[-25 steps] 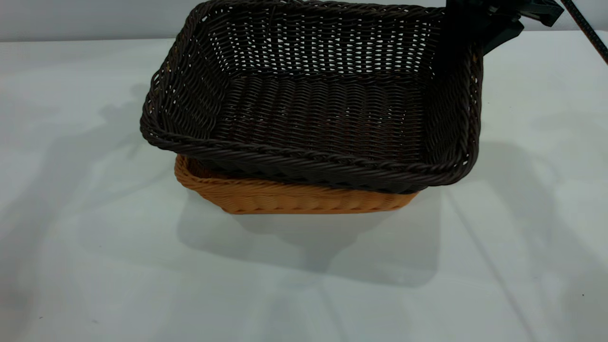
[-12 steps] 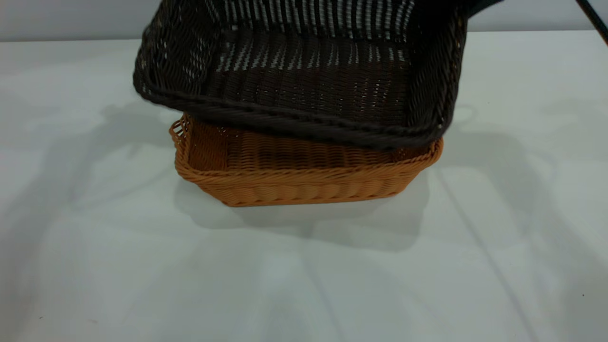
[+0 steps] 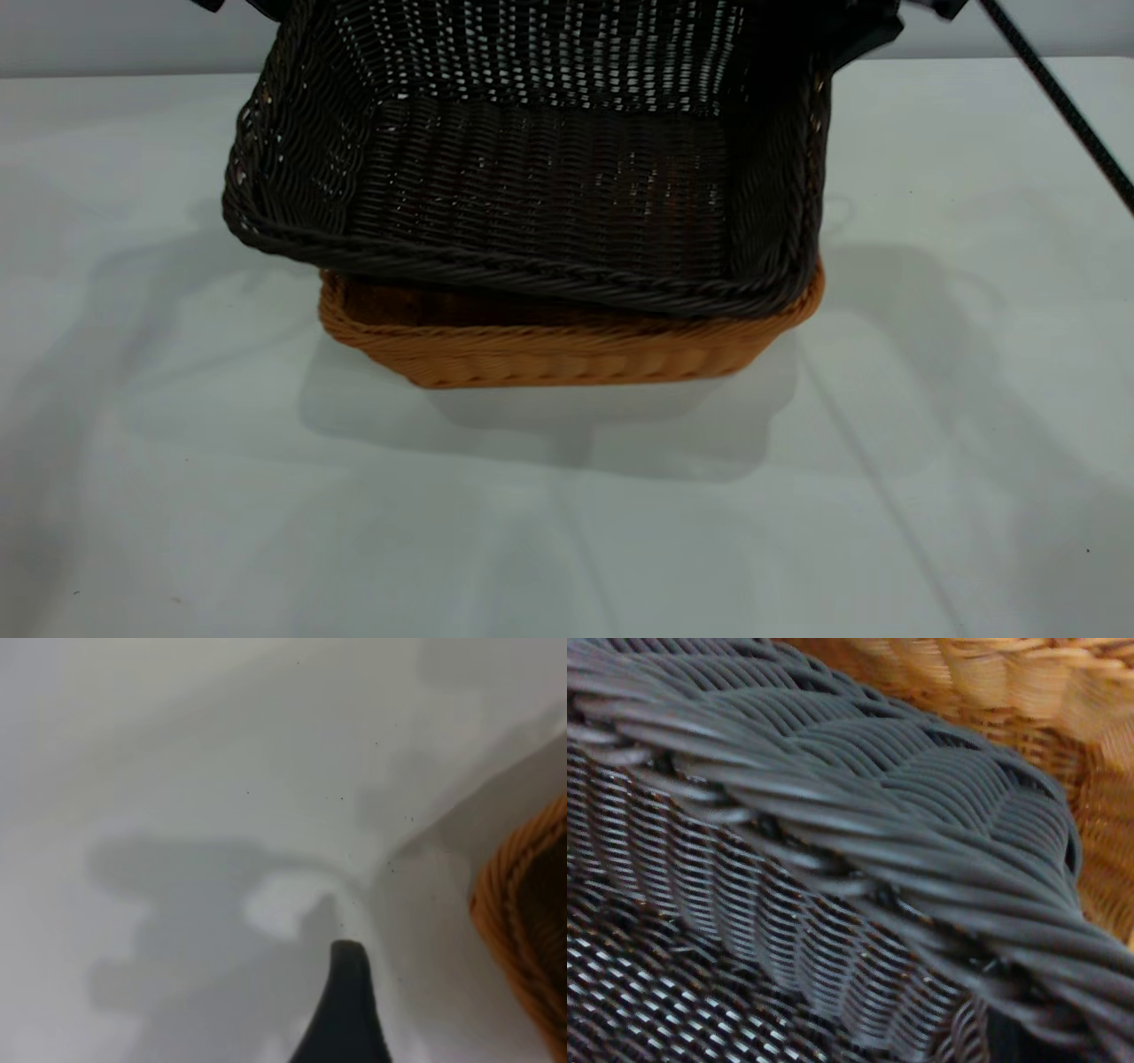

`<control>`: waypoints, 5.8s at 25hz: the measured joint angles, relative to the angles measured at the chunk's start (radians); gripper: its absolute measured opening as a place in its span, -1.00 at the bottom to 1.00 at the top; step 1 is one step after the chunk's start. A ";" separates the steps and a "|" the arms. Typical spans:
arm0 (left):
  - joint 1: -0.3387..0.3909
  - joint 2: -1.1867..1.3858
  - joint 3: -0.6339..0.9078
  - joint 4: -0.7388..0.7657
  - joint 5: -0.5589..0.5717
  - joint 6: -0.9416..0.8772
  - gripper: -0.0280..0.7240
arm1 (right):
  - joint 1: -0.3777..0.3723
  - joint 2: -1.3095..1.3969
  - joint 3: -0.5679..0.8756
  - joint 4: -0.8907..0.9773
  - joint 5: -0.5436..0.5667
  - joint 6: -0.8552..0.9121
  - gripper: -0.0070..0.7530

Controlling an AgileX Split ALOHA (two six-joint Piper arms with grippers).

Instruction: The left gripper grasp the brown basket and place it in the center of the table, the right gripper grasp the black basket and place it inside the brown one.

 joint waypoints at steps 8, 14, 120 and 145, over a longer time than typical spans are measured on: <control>0.000 0.000 0.000 0.000 0.002 0.000 0.54 | 0.000 0.044 -0.004 -0.002 0.001 0.006 -0.69; 0.000 0.004 0.000 0.000 0.002 0.000 0.54 | 0.000 0.059 -0.005 -0.011 -0.006 0.012 -0.69; 0.000 -2.109 1.071 0.436 0.537 -0.680 0.54 | 0.003 -2.178 1.065 -0.363 0.237 0.105 0.43; 0.055 -2.140 1.101 0.511 0.492 -0.749 0.54 | 0.003 -2.178 1.065 -0.363 0.236 0.106 0.08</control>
